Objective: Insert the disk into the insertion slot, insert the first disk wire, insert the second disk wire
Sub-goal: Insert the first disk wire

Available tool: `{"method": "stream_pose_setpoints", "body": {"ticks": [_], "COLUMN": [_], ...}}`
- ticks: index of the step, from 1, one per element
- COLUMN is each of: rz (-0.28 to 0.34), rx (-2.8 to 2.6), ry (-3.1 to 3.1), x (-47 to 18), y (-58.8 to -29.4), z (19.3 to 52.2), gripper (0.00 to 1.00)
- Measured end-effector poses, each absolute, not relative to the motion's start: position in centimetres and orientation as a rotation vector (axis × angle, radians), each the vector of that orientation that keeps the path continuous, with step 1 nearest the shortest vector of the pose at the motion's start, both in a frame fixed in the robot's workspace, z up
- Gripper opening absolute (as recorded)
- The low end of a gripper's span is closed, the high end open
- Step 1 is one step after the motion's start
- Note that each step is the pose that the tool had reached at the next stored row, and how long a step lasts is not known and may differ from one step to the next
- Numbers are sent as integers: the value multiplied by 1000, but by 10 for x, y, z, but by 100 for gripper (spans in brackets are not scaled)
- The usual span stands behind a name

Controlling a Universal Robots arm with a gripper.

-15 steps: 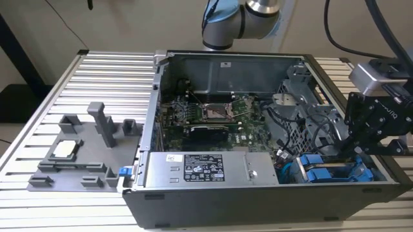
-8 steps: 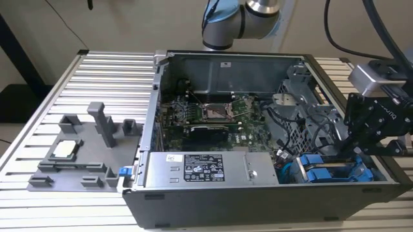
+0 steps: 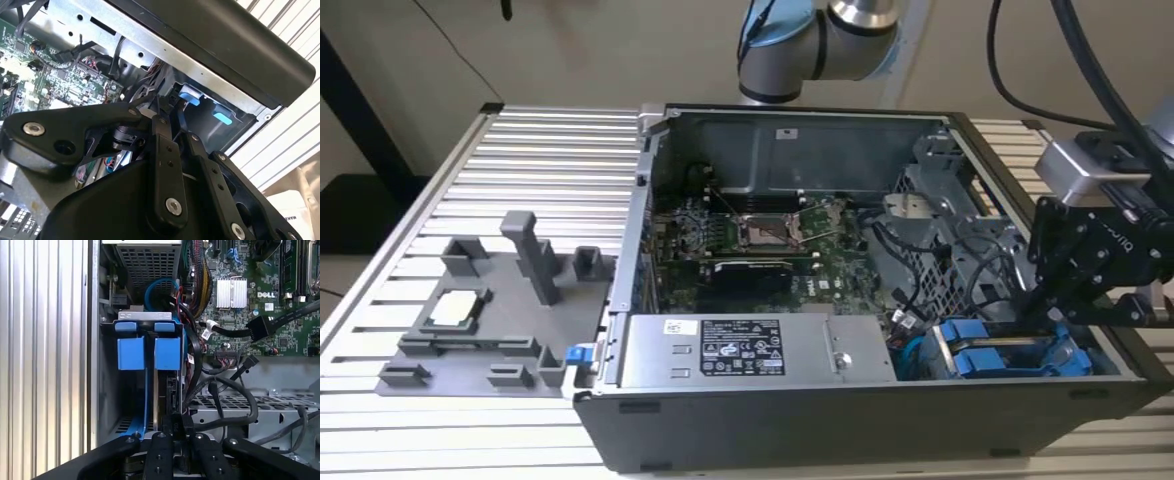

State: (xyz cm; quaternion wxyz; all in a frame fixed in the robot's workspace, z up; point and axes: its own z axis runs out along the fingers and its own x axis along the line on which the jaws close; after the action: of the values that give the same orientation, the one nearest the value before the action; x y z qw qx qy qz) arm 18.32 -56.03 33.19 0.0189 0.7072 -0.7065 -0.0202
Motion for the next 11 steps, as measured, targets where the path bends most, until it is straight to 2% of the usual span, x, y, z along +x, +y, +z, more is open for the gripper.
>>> {"method": "stream_pose_setpoints", "body": {"ticks": [8, 9, 11], "rz": [-64, -64, -63], "rx": [2196, 2196, 2196], "ry": [-2194, -2194, -2193], "x": [183, 183, 183], "y": [-560, -560, -560], "z": [331, 331, 332], "gripper": [20, 27, 27]}}
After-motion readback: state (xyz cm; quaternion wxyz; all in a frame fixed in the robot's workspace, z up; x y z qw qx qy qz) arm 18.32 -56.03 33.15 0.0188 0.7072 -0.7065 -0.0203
